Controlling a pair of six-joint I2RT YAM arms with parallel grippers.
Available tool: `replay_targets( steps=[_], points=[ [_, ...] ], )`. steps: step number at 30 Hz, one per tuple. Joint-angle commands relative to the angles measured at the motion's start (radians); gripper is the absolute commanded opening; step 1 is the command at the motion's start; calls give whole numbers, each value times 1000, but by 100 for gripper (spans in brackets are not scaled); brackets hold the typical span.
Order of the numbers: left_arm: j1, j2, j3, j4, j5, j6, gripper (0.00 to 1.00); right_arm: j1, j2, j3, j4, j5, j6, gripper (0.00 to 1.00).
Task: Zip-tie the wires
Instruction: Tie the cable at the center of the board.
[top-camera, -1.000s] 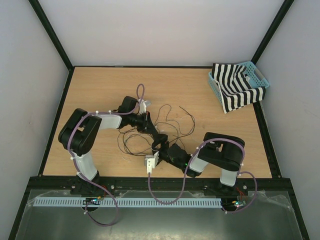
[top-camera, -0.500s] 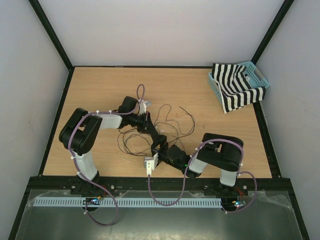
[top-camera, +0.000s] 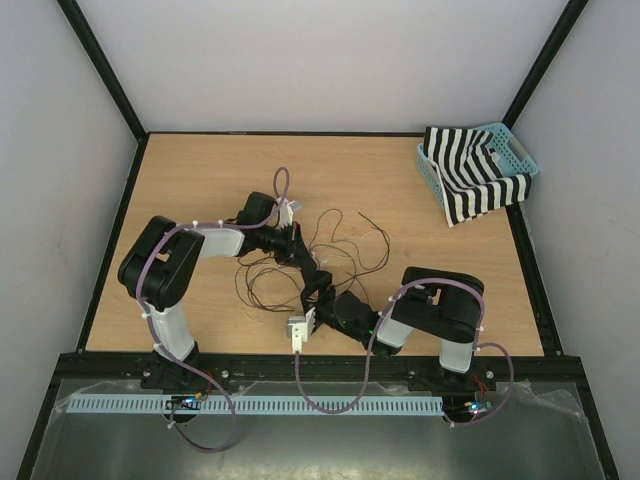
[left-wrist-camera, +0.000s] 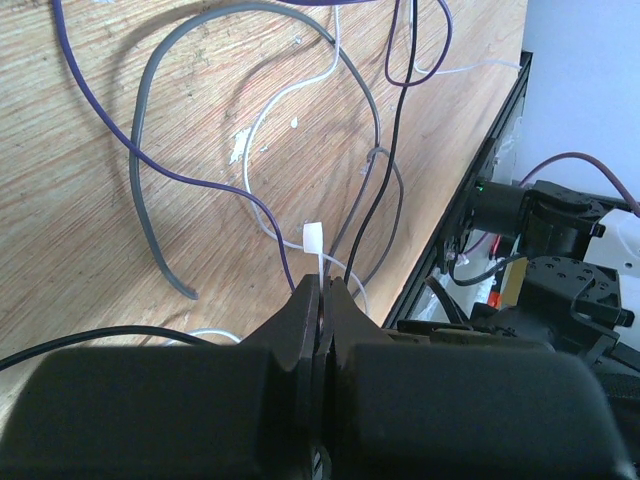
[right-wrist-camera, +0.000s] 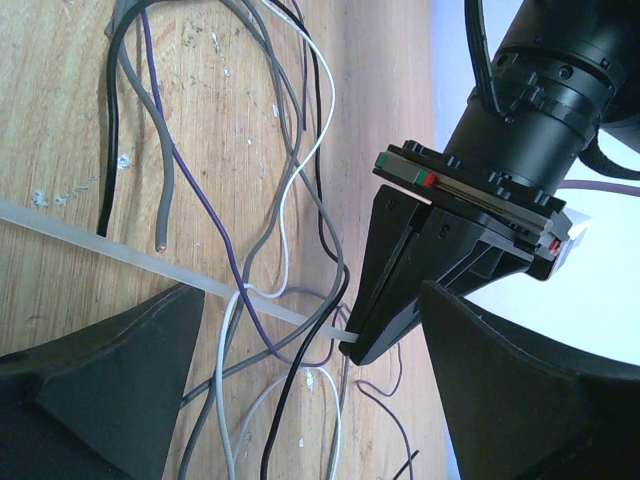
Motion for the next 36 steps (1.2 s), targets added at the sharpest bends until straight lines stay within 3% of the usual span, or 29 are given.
replay_targets(
  steps=[1, 36],
  points=[
    [-3, 7, 21, -7, 19, -8, 0, 23, 27, 4, -53, -14, -8, 99],
    [-8, 15, 22, -7, 19, -7, 0, 111, 59, 39, -74, -23, 15, 95]
  ],
)
